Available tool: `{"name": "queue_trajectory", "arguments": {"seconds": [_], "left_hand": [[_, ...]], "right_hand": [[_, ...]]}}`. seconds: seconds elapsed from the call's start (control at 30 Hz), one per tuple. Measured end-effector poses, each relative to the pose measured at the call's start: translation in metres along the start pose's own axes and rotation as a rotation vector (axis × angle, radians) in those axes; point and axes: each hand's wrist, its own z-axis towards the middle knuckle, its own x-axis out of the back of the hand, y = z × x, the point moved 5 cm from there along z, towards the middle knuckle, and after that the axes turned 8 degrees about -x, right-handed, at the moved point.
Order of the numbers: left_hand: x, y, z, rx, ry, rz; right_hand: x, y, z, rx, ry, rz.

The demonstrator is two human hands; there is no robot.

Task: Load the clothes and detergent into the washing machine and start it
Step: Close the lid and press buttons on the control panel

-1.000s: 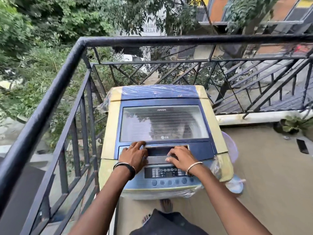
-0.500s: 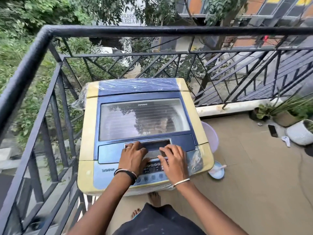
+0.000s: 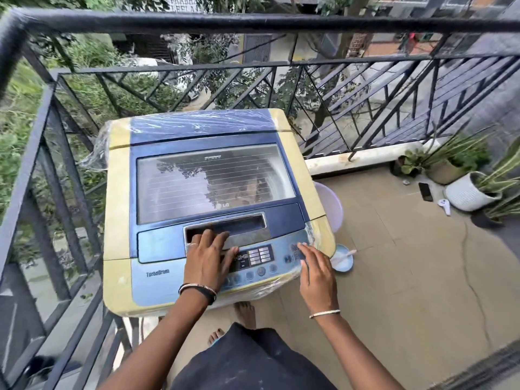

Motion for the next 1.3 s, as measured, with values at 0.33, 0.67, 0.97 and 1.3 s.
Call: {"name": "queue_trajectory", "arguments": {"seconds": [0.33,0.67,0.97,1.3], "left_hand": [[0.005,-0.003,0.003,0.036,0.033,-0.051],[0.005,-0.021,0.019,0.122,0.016,-0.170],[0.002,-0.024,0.018,0.090,0.007,-0.249],[0.003,-0.021,0.016,0.070,0.045,-0.270]], "right_hand": [[-0.003,-0.008,-0.005,0.031,0.050,-0.161],[-0.011,-0.035,0.008,0.229,0.013,-0.594],[-0.014,-0.007,-0.007,0.040,-0.065,-0.265],[-0.004,-0.012,-0.015,0.060,0.038,-0.131]]}}
